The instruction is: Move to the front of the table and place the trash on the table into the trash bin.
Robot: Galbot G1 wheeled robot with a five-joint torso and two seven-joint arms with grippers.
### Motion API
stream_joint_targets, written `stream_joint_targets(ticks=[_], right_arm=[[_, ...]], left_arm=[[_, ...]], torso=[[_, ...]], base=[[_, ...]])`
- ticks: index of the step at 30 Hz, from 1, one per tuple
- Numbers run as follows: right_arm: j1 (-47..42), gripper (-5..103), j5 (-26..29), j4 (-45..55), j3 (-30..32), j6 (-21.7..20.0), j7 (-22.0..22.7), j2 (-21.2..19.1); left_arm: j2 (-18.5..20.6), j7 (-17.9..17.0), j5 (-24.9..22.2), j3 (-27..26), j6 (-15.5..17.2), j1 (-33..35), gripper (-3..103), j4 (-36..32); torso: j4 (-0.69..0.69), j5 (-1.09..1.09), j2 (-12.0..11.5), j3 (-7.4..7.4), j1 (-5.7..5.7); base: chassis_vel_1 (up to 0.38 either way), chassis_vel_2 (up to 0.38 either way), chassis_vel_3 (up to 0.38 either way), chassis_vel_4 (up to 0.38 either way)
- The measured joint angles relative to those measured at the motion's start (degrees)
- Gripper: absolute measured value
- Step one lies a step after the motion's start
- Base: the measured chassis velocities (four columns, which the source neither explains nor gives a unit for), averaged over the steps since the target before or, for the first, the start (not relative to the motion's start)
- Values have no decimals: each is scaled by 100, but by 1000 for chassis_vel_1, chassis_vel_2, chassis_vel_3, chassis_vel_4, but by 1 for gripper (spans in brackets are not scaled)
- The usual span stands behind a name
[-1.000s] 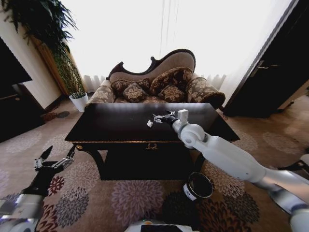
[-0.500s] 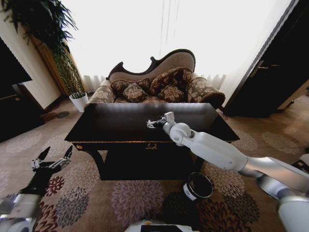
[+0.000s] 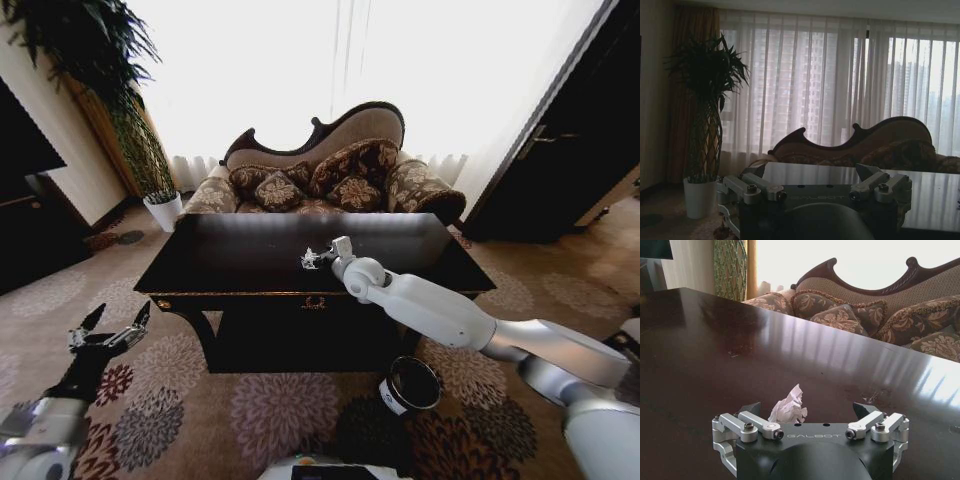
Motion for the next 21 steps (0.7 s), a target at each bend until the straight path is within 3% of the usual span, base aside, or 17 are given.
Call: stream_joint_targets(ticks=[5, 7, 10, 13, 15, 16, 21], right_arm=[[-48, 93, -55, -37, -3, 17, -54, -2], [-64, 82, -59, -38, -3, 20, -71, -6], [-78, 77, -72, -33, -1, 29, -99, -14], [-104, 60, -92, -13, 18, 43, -138, -22], [-108, 60, -94, -11, 21, 45, -143, -23], [-124, 49, -100, 2, 30, 52, -157, -27], [-150, 33, -107, 33, 57, 65, -172, -38]], left_arm=[[11, 0, -9, -9, -8, -2, 100, 20], [2, 0, -3, 4, -9, -8, 100, 22], [-8, 0, 8, 16, -9, -15, 100, 24], [-18, 0, 21, 23, -10, -17, 100, 24], [-18, 1, 22, 23, -11, -16, 100, 24], [-20, 1, 24, 22, -12, -14, 100, 25], [-36, 2, 36, 21, -17, -4, 100, 24]], torso=[[0, 0, 0, 0, -1], [0, 0, 0, 0, -1], [0, 0, 0, 0, -1], [0, 0, 0, 0, 0], [0, 0, 0, 0, 0], [0, 0, 0, 0, 0], [0, 0, 0, 0, 0]], base=[[0, 0, 0, 0], [0, 0, 0, 0], [0, 0, 0, 0], [0, 0, 0, 0], [0, 0, 0, 0], [0, 0, 0, 0], [0, 0, 0, 0]])
